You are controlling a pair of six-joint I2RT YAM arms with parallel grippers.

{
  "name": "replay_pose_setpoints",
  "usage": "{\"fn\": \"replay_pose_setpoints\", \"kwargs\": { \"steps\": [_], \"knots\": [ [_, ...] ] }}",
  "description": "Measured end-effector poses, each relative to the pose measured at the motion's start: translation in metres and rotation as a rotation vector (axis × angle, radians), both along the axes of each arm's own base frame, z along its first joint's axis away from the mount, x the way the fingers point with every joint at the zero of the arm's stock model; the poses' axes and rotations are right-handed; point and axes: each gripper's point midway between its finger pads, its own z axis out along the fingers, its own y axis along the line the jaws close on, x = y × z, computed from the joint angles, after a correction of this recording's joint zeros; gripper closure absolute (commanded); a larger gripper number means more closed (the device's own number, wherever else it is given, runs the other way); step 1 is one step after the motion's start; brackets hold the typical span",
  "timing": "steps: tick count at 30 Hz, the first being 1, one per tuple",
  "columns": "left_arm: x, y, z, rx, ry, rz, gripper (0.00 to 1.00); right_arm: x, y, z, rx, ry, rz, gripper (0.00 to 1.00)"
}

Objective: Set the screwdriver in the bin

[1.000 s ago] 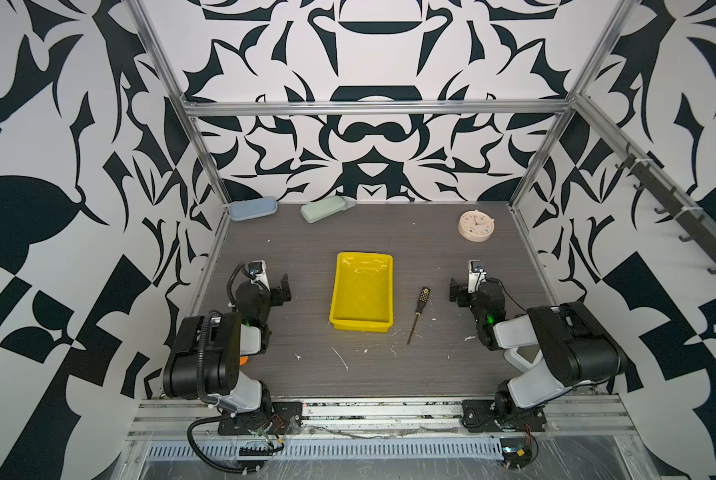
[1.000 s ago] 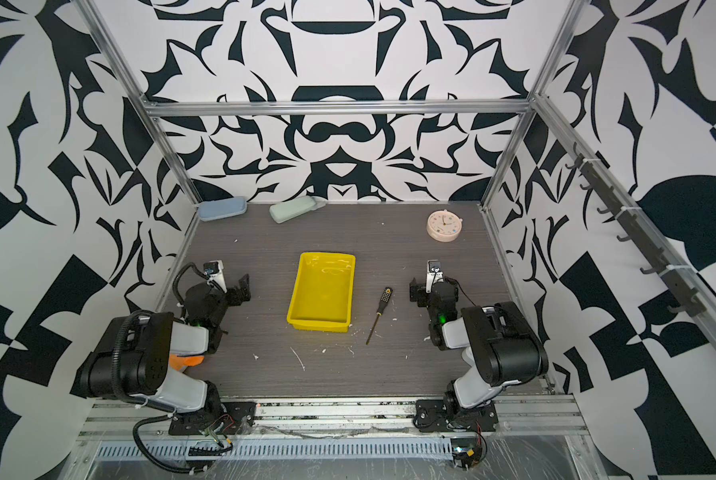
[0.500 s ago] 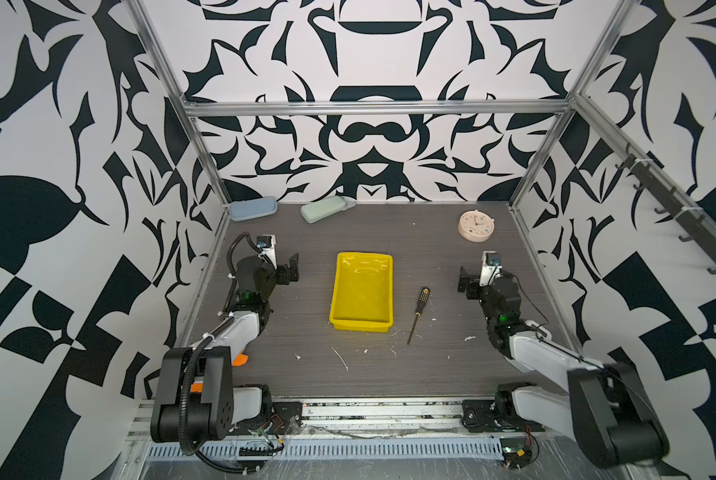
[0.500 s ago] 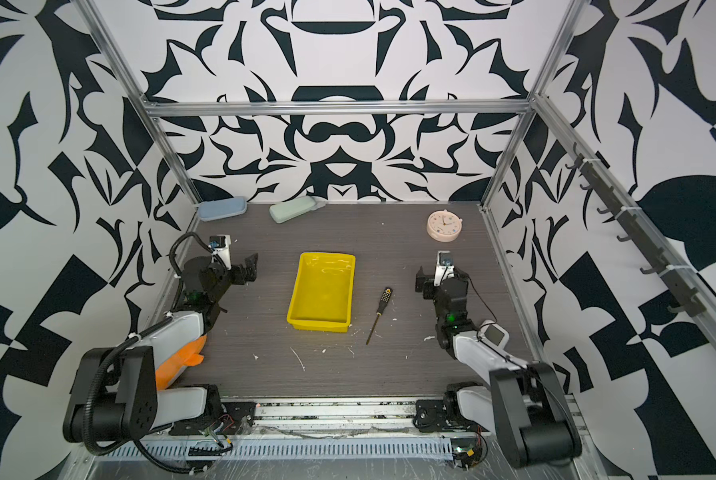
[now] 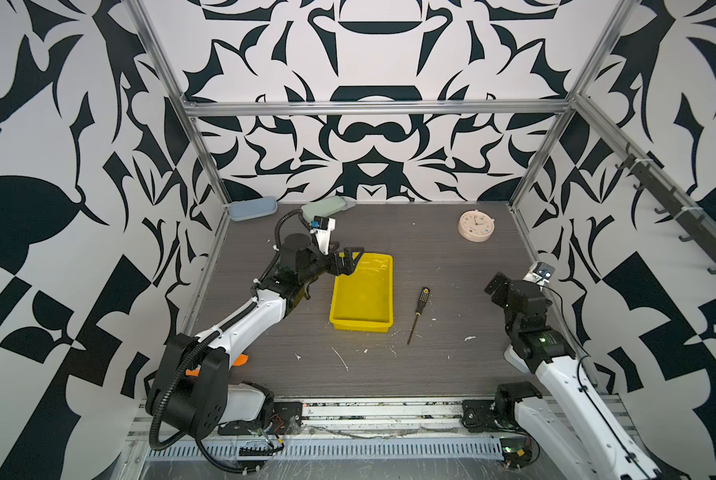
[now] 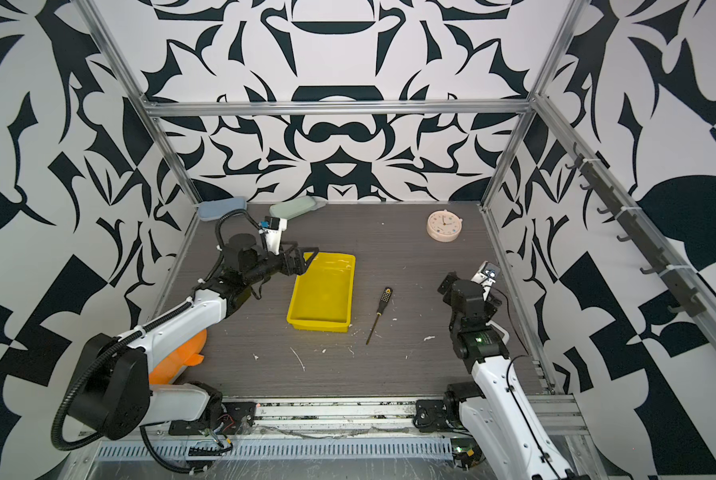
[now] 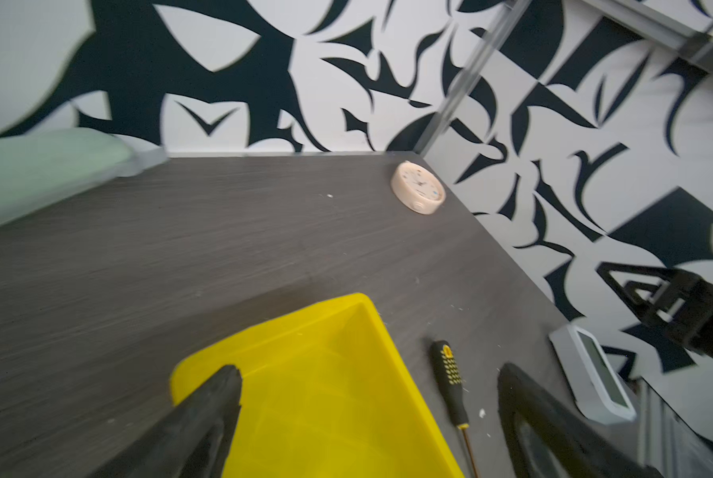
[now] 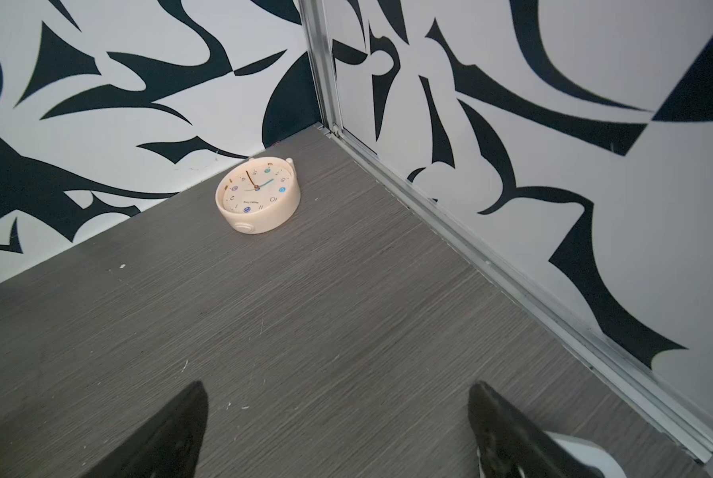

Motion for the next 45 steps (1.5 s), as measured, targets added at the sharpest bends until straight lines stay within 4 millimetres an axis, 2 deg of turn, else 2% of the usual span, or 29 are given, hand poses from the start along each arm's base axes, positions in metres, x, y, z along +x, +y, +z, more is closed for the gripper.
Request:
{"fn": "replay_pose_setpoints", "kwargs": {
  "steps": [2,4,9,13,19,23,26,32,35,37,39,42,45],
  "knots": [
    [-0.010,0.000,-0.018,0.041,0.041,-0.030,0.01,0.000,0.005,-0.008,0.031,0.015,0.020,0.00],
    [-0.014,0.004,-0.023,0.070,0.050,-0.035,0.01,0.005,0.012,-0.024,0.063,0.078,0.044,0.00],
    [-0.022,0.015,0.002,0.059,-0.021,0.004,0.01,0.009,0.024,-0.065,0.134,0.272,0.053,0.00],
    [-0.026,0.017,0.014,0.041,-0.045,0.010,0.01,0.008,0.028,-0.072,0.232,0.284,0.014,0.00],
    [-0.025,0.019,0.010,0.050,-0.034,0.017,0.01,-0.002,0.032,-0.083,0.268,0.390,0.002,0.00],
    [-0.022,0.023,0.006,0.069,-0.028,0.050,0.01,-0.001,0.043,-0.089,0.314,0.448,0.034,0.03],
    [-0.018,0.029,0.003,0.086,-0.031,0.091,0.01,0.002,0.062,-0.093,0.369,0.457,0.063,0.04],
    [-0.009,0.048,-0.012,0.131,-0.011,0.213,0.01,0.013,0.137,-0.110,0.423,0.517,0.206,0.05],
    [-0.010,0.060,-0.017,0.129,0.002,0.283,0.01,0.027,0.172,-0.120,0.415,0.581,0.265,0.07],
    [-0.012,0.070,-0.019,0.121,-0.001,0.332,0.01,0.039,0.192,-0.123,0.405,0.603,0.296,0.17],
    [-0.014,0.083,-0.022,0.101,-0.005,0.408,0.01,0.046,0.204,-0.125,0.407,0.613,0.302,0.22],
    [-0.014,0.120,-0.040,0.065,0.061,0.641,0.01,0.050,0.212,-0.130,0.413,0.628,0.297,0.29],
    [-0.018,0.160,-0.057,0.068,0.118,0.872,0.01,0.048,0.211,-0.136,0.418,0.644,0.276,0.31]
  ]
}}
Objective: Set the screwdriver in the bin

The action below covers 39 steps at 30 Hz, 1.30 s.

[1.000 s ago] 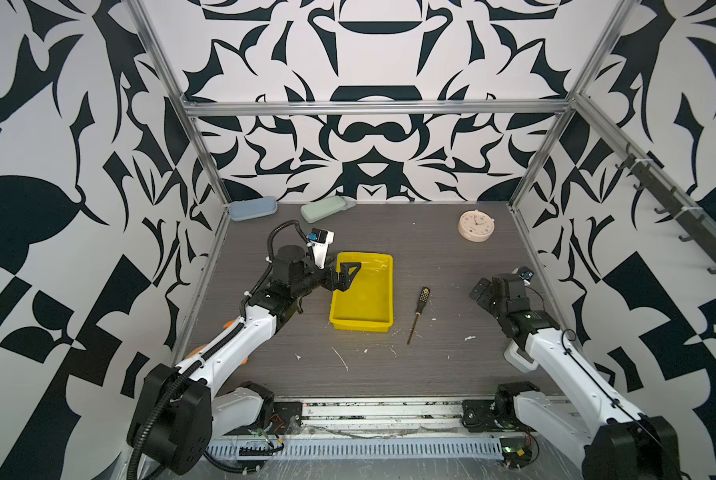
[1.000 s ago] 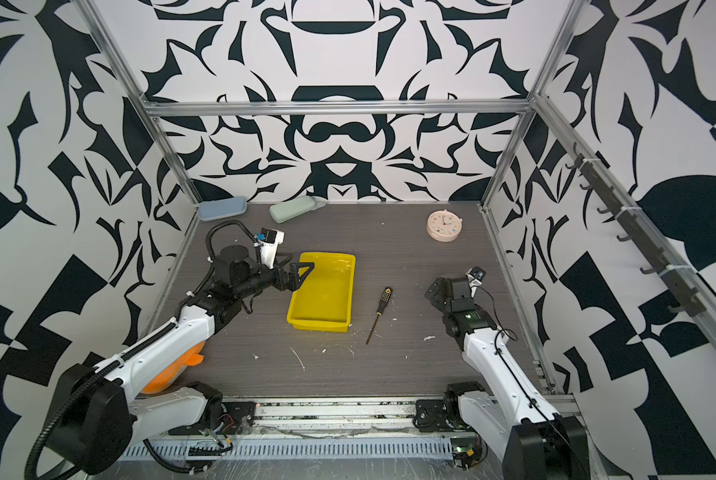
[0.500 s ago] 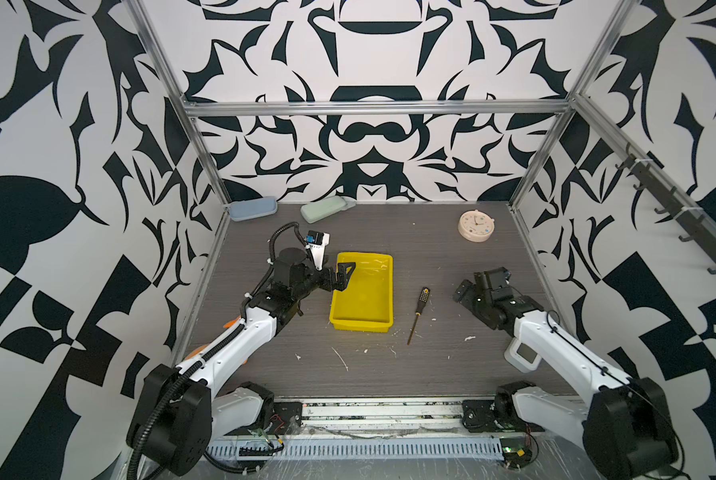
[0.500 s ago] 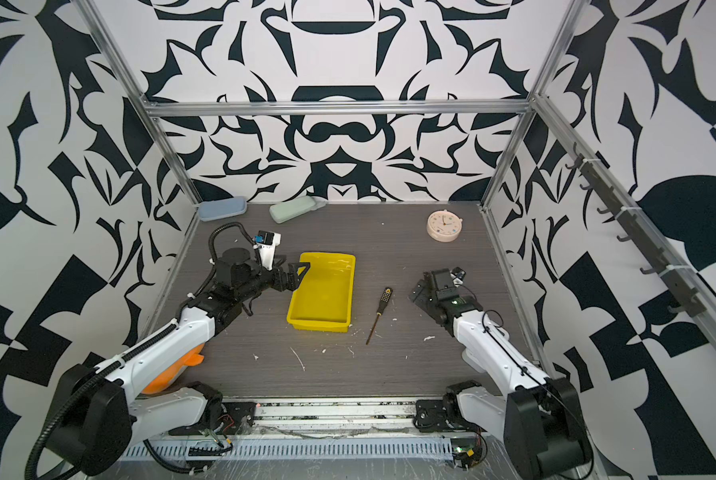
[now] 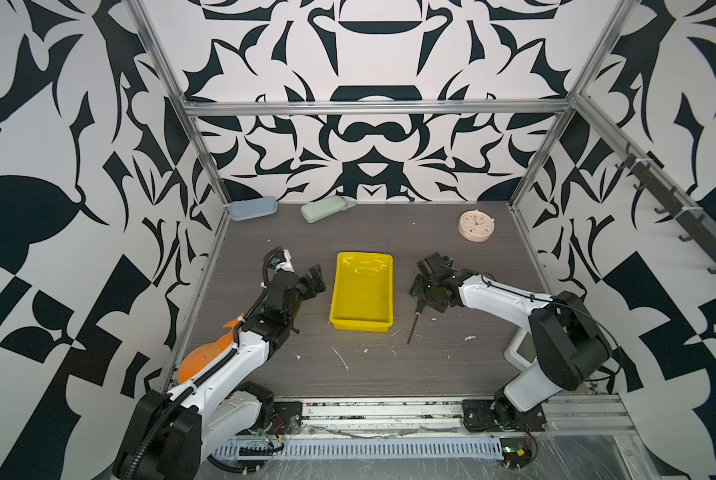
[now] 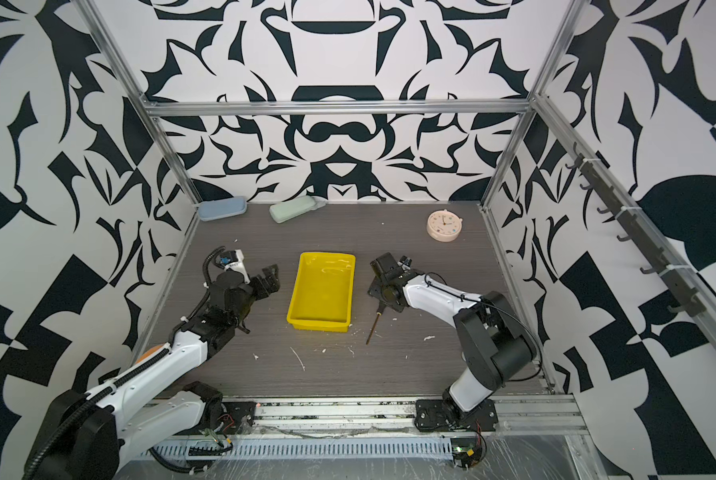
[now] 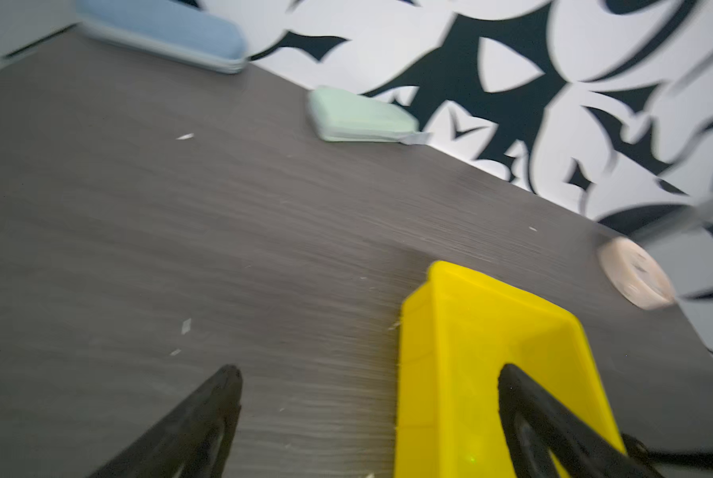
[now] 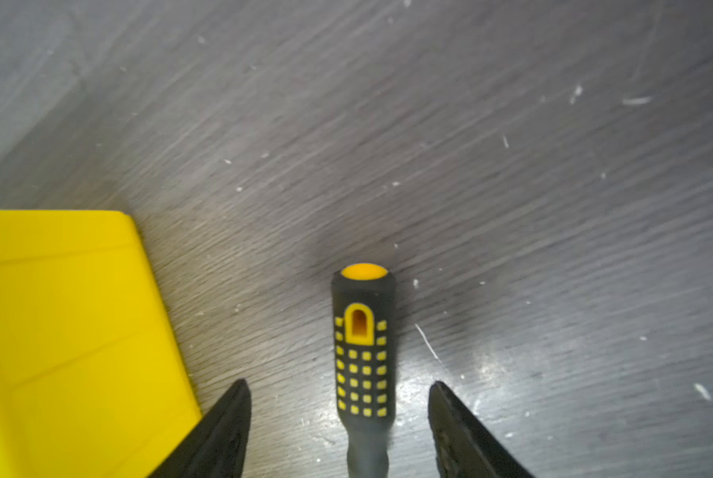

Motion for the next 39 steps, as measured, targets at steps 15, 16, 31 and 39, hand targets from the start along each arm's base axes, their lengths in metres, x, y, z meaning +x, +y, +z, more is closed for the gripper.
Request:
{"fn": "replay_pose_setpoints", "kwargs": {
  "steps": [15,16,31,39],
  "knots": [
    [-0.007,0.053,-0.041,-0.015,0.050,0.369,0.01,-0.016,0.002,-0.017,-0.031,0.052,-0.006,0.49],
    [-0.006,0.053,-0.046,-0.007,0.069,0.376,0.01,-0.019,0.001,-0.020,-0.033,0.061,-0.010,0.51],
    [0.021,0.028,-0.056,0.039,0.199,0.301,0.01,-0.014,0.010,-0.029,-0.069,0.084,-0.002,0.72],
    [0.020,0.022,-0.059,0.005,0.160,0.254,0.01,-0.019,0.004,-0.028,-0.112,0.093,0.000,0.81]
  ]
}}
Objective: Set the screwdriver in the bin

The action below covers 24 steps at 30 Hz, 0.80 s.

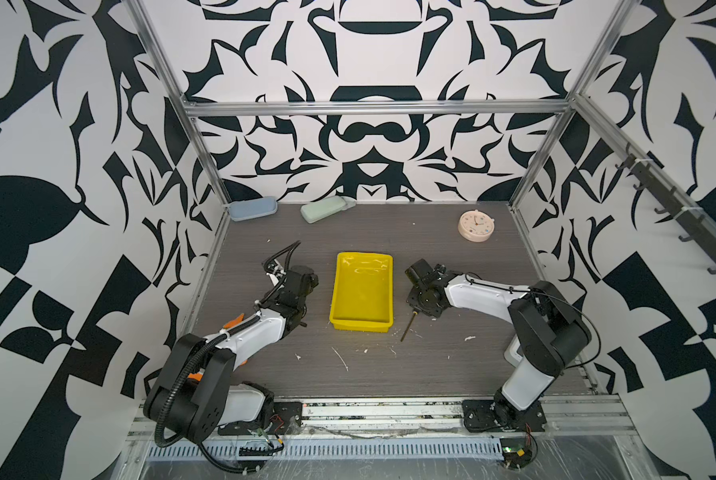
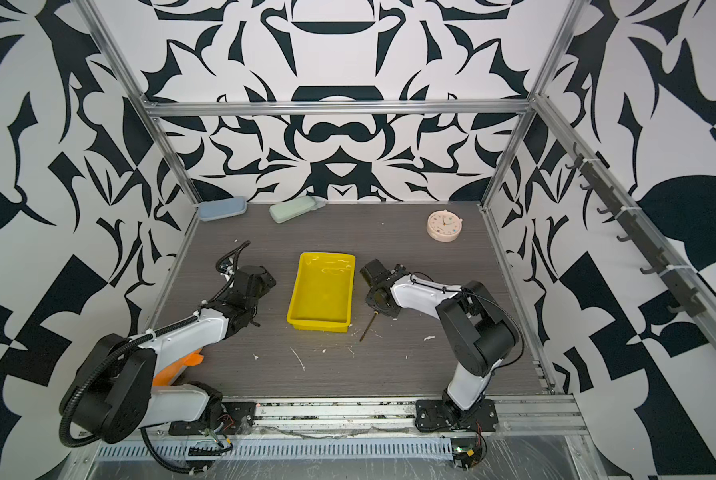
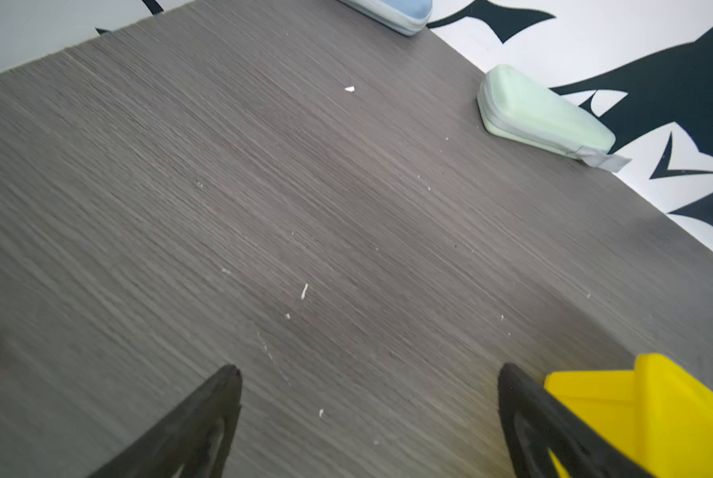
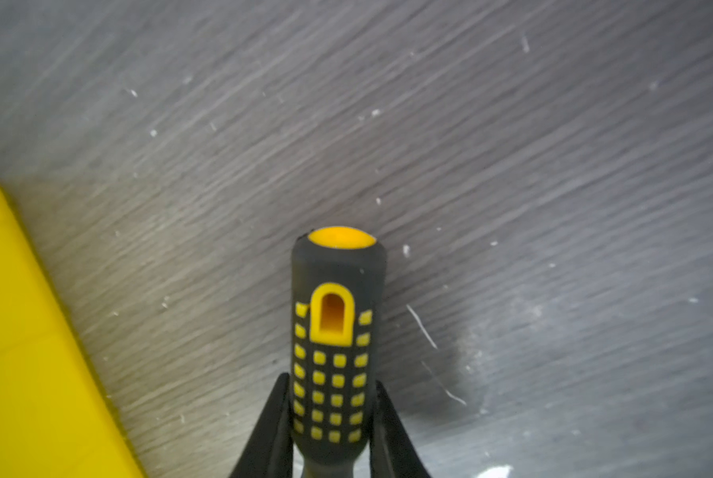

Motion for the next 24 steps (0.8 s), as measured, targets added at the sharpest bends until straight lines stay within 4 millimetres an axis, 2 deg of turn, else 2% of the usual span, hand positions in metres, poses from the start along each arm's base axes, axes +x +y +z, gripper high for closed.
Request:
{"fn": "replay_pose_setpoints", "kwargs": {
  "steps": [3,5,9,13,15,17,20,24],
  "knots": [
    [0.001,-0.001,0.002,-0.013,-0.013,-0.002,0.01,-0.006,-0.012,0.004,-0.057,0.014,-0.004,0.83],
    [0.002,-0.003,0.003,-0.023,-0.020,-0.003,0.01,-0.006,-0.018,0.015,-0.096,0.007,0.004,0.83],
    [0.002,-0.005,0.000,-0.028,-0.012,-0.013,0.01,0.014,-0.019,0.057,-0.140,-0.092,0.036,0.85],
    [0.002,-0.004,-0.009,-0.028,0.011,0.002,0.01,0.037,-0.010,0.109,-0.129,-0.227,0.069,0.89],
    [0.003,-0.004,-0.009,-0.026,0.017,0.001,0.01,0.042,0.003,0.127,-0.108,-0.289,0.099,0.90],
    [0.005,-0.005,-0.006,-0.027,0.014,0.002,0.01,0.042,0.023,0.137,-0.082,-0.335,0.144,0.94],
    [0.006,-0.005,-0.004,-0.031,0.006,0.012,0.01,0.041,0.063,0.141,-0.045,-0.372,0.240,0.95],
    [0.005,-0.003,-0.005,-0.029,0.010,0.024,0.01,0.051,0.119,0.144,-0.006,-0.406,0.330,0.95]
  ]
}}
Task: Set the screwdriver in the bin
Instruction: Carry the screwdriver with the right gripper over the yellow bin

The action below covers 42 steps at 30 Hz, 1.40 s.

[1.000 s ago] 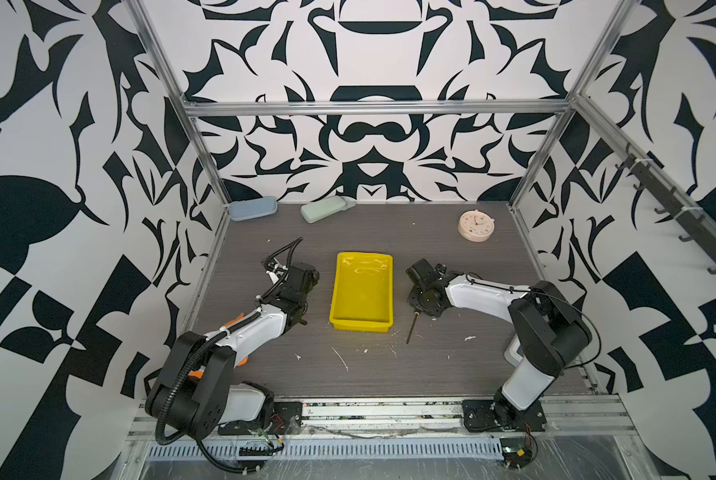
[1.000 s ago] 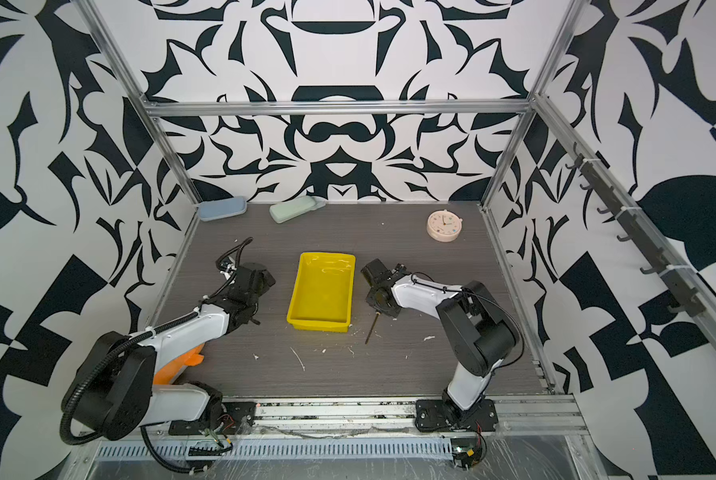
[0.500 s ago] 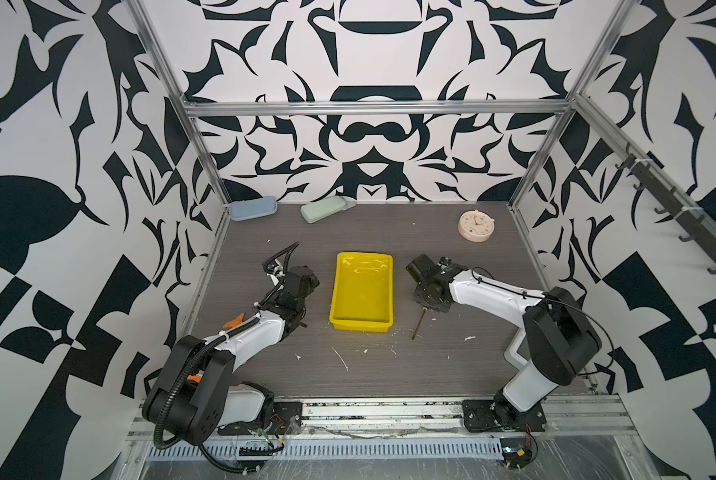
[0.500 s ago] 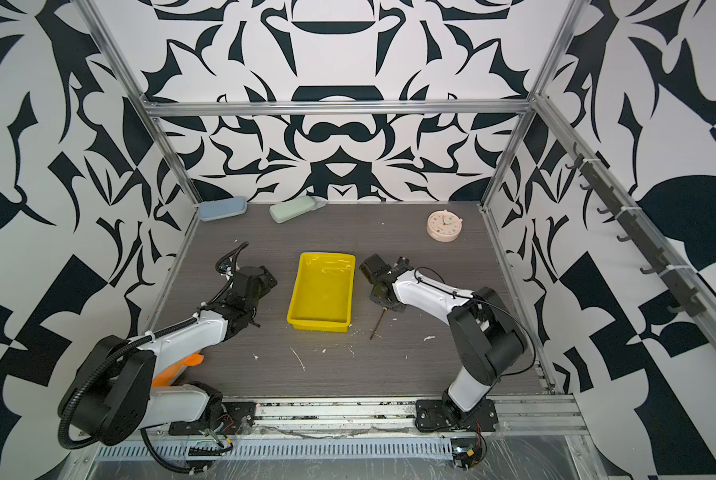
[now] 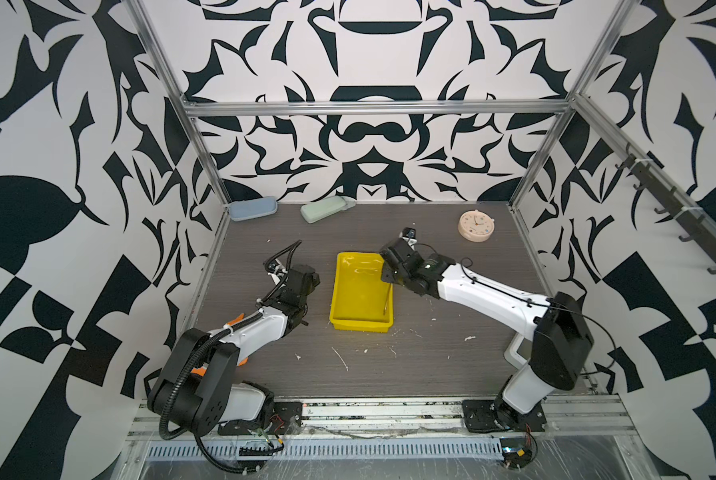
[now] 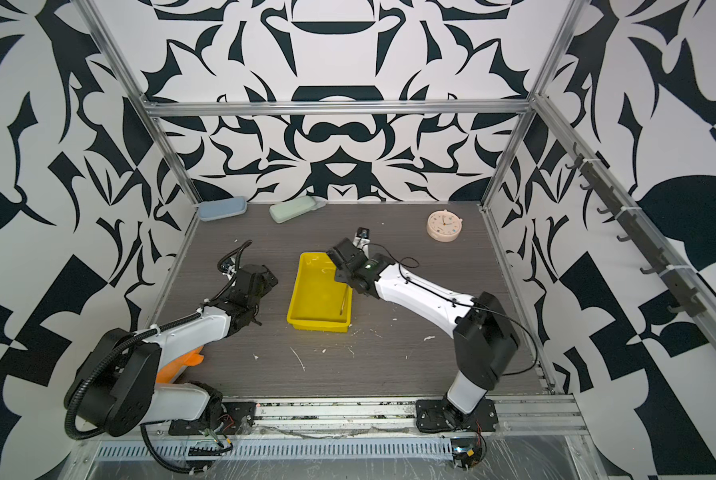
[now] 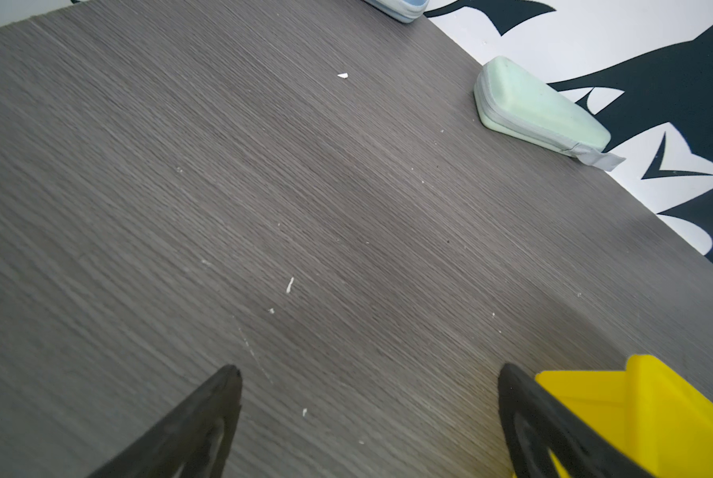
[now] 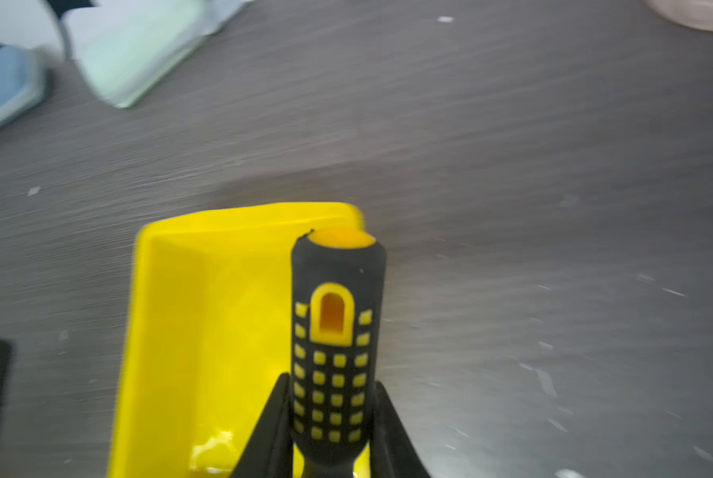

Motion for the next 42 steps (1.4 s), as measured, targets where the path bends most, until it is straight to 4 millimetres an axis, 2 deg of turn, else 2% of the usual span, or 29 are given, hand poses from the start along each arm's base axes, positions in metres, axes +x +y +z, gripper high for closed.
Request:
{"fn": "replay_pose_setpoints", "kwargs": {
  "steps": [2,6,10,14,22,32,39,42],
  "knots": [
    [0.000,0.002,0.001,0.001,-0.004,0.011,0.01,0.006,0.027,-0.005,0.014,0.003,0.040,0.94],
    [-0.002,0.004,0.000,0.013,0.003,0.021,0.01,0.018,0.060,-0.032,0.023,0.055,0.064,0.93],
    [-0.003,0.009,0.003,0.026,-0.004,0.045,0.01,0.022,0.070,-0.073,0.012,0.144,0.051,0.93],
    [-0.003,0.010,0.006,0.019,-0.015,0.055,0.01,0.016,0.067,-0.097,-0.012,0.212,0.032,0.93],
    [-0.003,0.010,0.006,0.014,-0.015,0.058,0.01,0.016,0.063,-0.094,0.016,0.232,0.009,0.93],
    [-0.003,0.010,0.005,0.015,-0.013,0.059,0.01,0.014,0.070,-0.100,0.131,0.329,0.003,0.92],
    [-0.003,0.010,0.006,0.016,-0.013,0.058,0.01,0.016,0.066,-0.102,0.142,0.347,-0.016,0.89],
    [-0.002,0.010,0.007,0.014,-0.016,0.058,0.01,0.017,0.064,-0.103,0.143,0.356,-0.019,0.84]
  ]
}}
